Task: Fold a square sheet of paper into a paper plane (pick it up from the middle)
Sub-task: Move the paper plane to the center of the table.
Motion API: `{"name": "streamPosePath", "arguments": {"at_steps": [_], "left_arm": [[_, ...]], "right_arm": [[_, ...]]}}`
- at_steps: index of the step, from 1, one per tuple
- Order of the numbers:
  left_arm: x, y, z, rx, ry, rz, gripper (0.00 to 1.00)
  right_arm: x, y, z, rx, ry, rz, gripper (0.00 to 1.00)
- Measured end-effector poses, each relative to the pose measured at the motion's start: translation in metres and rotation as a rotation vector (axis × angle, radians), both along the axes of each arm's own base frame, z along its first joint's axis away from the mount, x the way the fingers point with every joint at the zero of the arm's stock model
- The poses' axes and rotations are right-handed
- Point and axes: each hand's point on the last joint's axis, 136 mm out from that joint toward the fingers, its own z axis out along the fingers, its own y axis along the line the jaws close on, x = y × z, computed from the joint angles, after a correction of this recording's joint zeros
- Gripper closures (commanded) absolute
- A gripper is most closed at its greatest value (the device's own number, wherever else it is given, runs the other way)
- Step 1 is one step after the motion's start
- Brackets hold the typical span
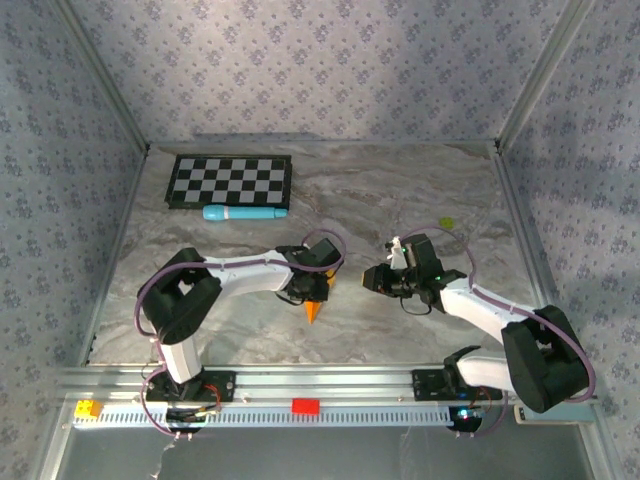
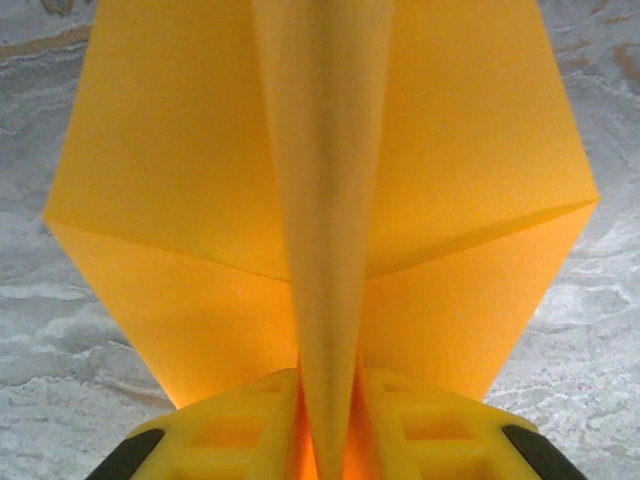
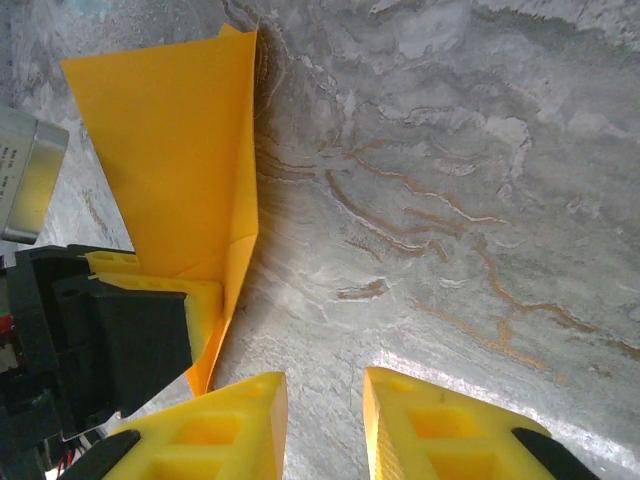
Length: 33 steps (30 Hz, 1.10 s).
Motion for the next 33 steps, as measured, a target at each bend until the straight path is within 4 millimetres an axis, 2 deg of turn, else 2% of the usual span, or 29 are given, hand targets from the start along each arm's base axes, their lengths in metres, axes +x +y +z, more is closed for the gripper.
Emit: {"name": "streamPosePath", "arguments": {"at_steps": [4, 17, 26, 33], "left_arm": [[0.0, 0.0, -0.002, 0.017, -0.014, 0.0, 0.76], [0.002, -0.013, -0.002, 0.025, -0.044, 0.033, 0.6], [0.008, -0.022, -0.001, 0.009, -0.045, 0.062, 0.58], [0.011, -0.025, 0.0, -0.01, -0.04, 0.112, 0.59]], "right_arm": [[0.0, 0.0, 0.0, 0.001, 0.002, -0.002, 0.72], [0.0, 0.0, 0.002, 0.002, -0.002, -0.003, 0.72], [0.002, -0.005, 0.012, 0.01, -0.032, -0.02, 0.71], [0.005, -0.011, 0.011, 0.002, -0.031, -0.044, 0.71]]}}
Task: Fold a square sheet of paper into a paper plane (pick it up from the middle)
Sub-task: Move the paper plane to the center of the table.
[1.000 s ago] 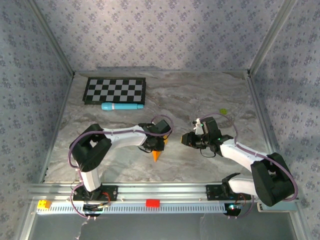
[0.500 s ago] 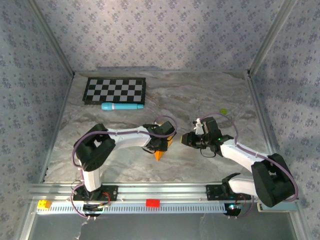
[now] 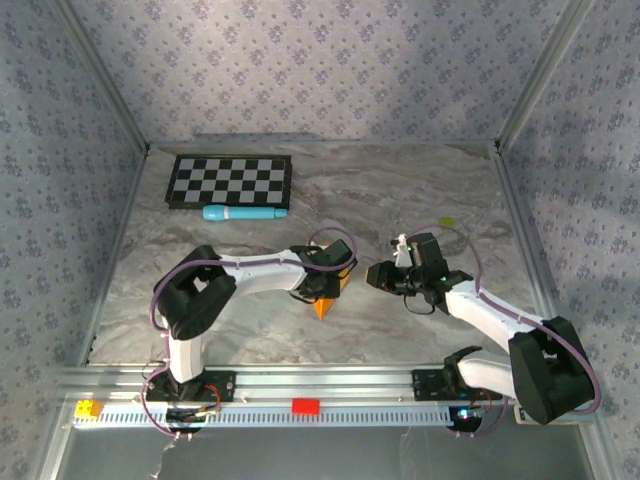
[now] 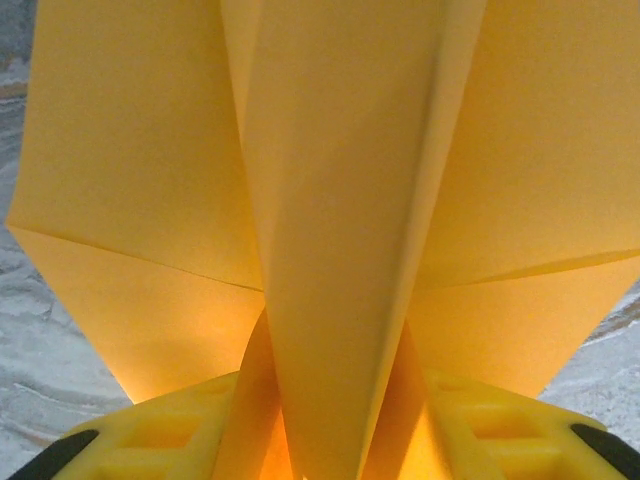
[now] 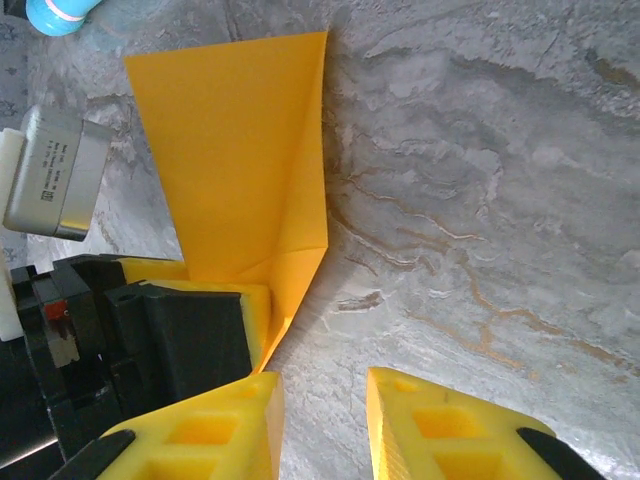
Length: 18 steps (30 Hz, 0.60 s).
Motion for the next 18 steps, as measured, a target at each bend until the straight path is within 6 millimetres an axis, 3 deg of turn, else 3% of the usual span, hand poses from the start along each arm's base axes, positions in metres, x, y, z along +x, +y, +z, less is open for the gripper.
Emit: {"name": "streamPosePath", "arguments": {"at_steps": [18], "left_arm": [[0.0021, -0.0065, 0.0035, -0.054, 0.005, 0.075, 0.59]], "right_arm": [[-0.0014, -0.0077, 0.0074, -0.002, -0.022, -0.025, 0.69]]}}
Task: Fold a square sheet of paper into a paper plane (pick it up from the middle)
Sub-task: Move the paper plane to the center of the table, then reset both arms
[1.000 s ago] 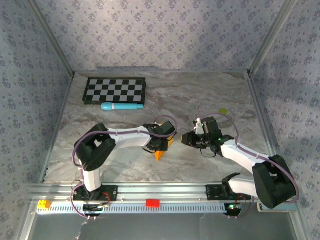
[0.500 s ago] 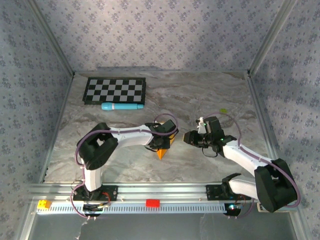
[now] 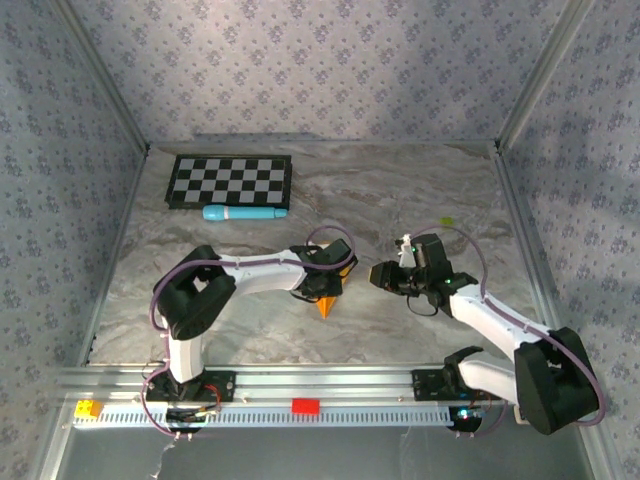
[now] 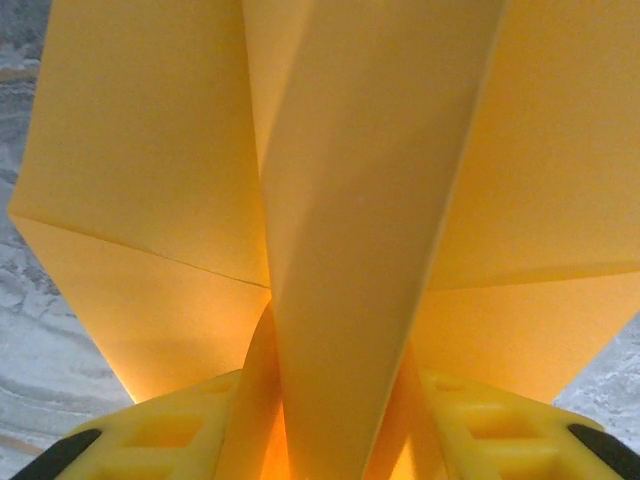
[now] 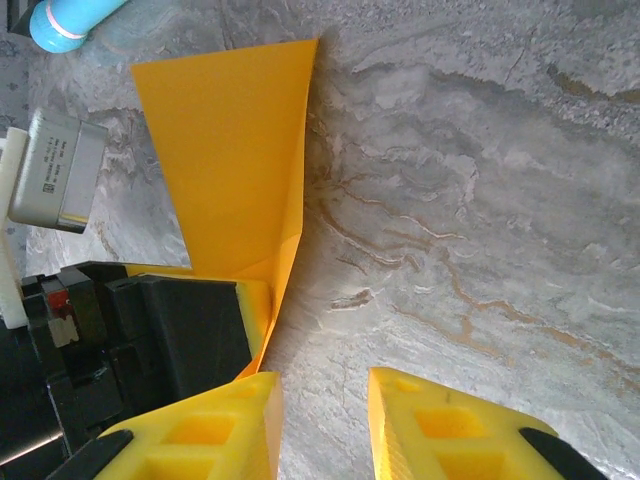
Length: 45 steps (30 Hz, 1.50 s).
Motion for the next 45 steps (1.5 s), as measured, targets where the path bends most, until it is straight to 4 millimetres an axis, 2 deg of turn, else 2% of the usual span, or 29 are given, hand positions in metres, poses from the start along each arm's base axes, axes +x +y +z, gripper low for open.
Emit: {"name": "streamPosePath", "arguments": {"at_steps": [10, 23, 27, 30, 32, 34, 35, 36, 37, 40, 45], "left_arm": [[-0.004, -0.004, 0.004, -0.017, 0.006, -0.004, 0.59], [-0.002, -0.005, 0.035, -0.061, -0.05, -0.006, 0.57], [-0.002, -0.002, 0.053, -0.062, -0.104, -0.014, 0.51], [0.004, 0.006, 0.083, -0.08, -0.197, -0.01, 0.44], [0.008, 0.02, 0.105, -0.086, -0.277, 0.003, 0.34], [0.013, 0.038, 0.123, -0.08, -0.349, 0.024, 0.12], [0.016, 0.051, 0.131, -0.071, -0.385, 0.037, 0.04], [0.02, 0.066, 0.136, -0.061, -0.414, 0.056, 0.0], [0.024, 0.081, 0.139, -0.048, -0.437, 0.078, 0.0], [0.041, 0.144, 0.14, 0.036, -0.502, 0.175, 0.0], [0.055, 0.247, 0.134, 0.222, -0.609, 0.325, 0.0]], "right_arm": [[-0.001, -0.004, 0.003, -0.001, -0.004, -0.011, 0.68], [0.001, -0.015, 0.003, -0.007, 0.003, -0.05, 0.66], [0.002, -0.023, 0.004, -0.033, 0.005, -0.062, 0.55], [0.011, -0.036, 0.015, -0.083, -0.038, -0.091, 0.43], [0.023, -0.051, 0.028, -0.145, -0.087, -0.142, 0.35], [0.039, -0.07, 0.041, -0.224, -0.153, -0.21, 0.25], [0.047, -0.081, 0.047, -0.272, -0.186, -0.25, 0.21], [0.055, -0.094, 0.05, -0.329, -0.222, -0.293, 0.16], [0.061, -0.105, 0.051, -0.386, -0.252, -0.328, 0.13], [0.081, -0.139, 0.044, -0.564, -0.306, -0.409, 0.1], [0.107, -0.18, 0.01, -0.783, -0.294, -0.432, 0.11]]}}
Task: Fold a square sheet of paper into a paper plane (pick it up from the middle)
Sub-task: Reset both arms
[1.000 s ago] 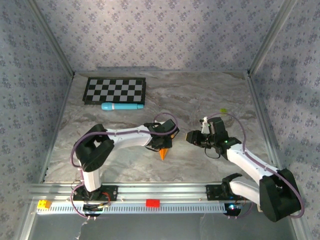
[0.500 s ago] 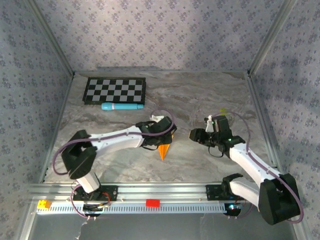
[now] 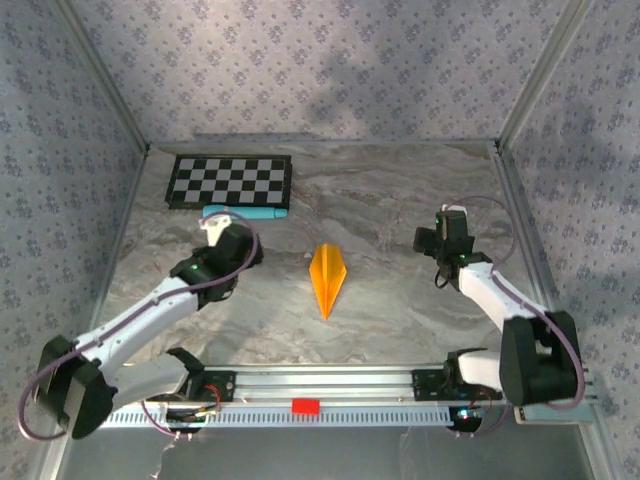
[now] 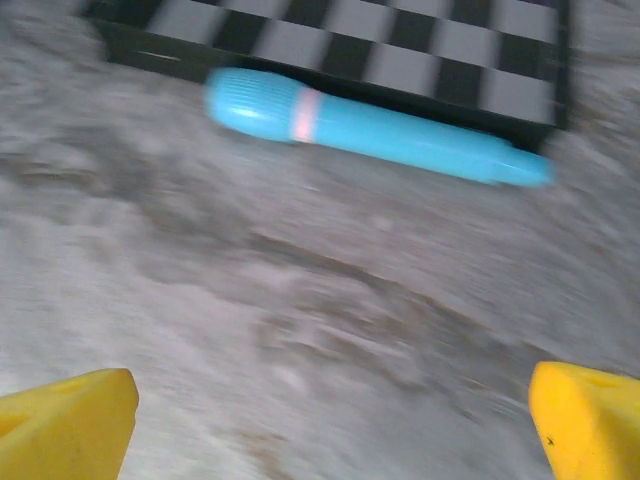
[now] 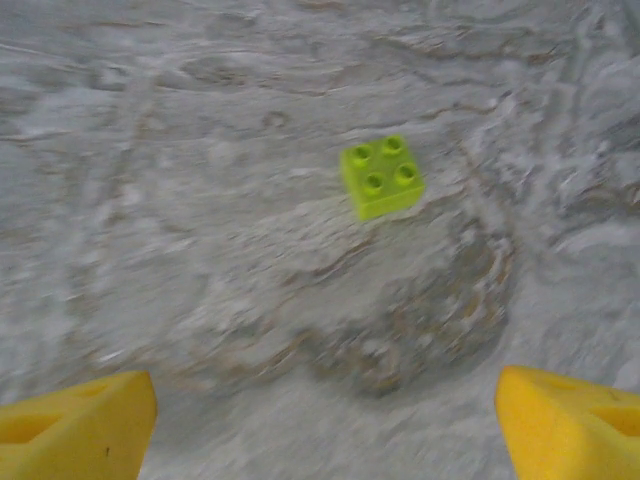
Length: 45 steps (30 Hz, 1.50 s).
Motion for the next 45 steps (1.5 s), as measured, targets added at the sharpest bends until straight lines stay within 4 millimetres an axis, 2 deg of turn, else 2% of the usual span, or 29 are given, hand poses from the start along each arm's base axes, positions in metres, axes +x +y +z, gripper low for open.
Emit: {"name": "streamPosePath", "arguments": {"at_steps": [3, 6, 9, 12, 13, 15, 24, 28, 30, 36, 45], "left_arm": [[0.0, 0.054, -0.003, 0.067, -0.05, 0.116, 0.0], [-0.002, 0.096, -0.008, 0.132, -0.084, 0.204, 0.0], [0.0, 0.12, -0.019, 0.17, -0.109, 0.236, 0.0], [0.004, 0.132, -0.038, 0.18, -0.097, 0.232, 0.0], [0.006, 0.133, -0.044, 0.18, -0.091, 0.22, 0.0], [0.015, 0.129, -0.053, 0.182, -0.093, 0.173, 0.0], [0.06, 0.1, -0.083, 0.179, -0.098, -0.052, 0.0], [0.083, 0.099, -0.09, 0.175, -0.151, -0.091, 0.01], [0.084, 0.1, -0.101, 0.16, -0.123, -0.109, 0.0], [0.095, 0.104, -0.089, 0.14, -0.17, -0.112, 0.0], [0.097, 0.099, -0.088, 0.129, -0.176, -0.133, 0.0]], "right_arm": [[0.017, -0.005, -0.018, -0.076, -0.022, 0.034, 0.14], [0.029, -0.001, -0.033, -0.126, -0.02, 0.113, 0.18], [0.035, -0.004, -0.031, -0.107, -0.08, 0.16, 0.15], [0.029, -0.021, -0.031, -0.067, -0.19, 0.149, 0.13], [0.024, -0.024, -0.038, -0.064, -0.18, 0.143, 0.13], [0.018, -0.022, -0.047, -0.053, -0.163, 0.152, 0.01], [0.03, -0.02, -0.028, -0.056, -0.248, 0.156, 0.0], [0.03, -0.02, -0.028, -0.056, -0.249, 0.156, 0.0], [0.03, -0.02, -0.028, -0.056, -0.251, 0.156, 0.0], [0.031, -0.02, -0.027, -0.057, -0.255, 0.156, 0.0], [0.031, -0.02, -0.027, -0.057, -0.255, 0.156, 0.0]]}}
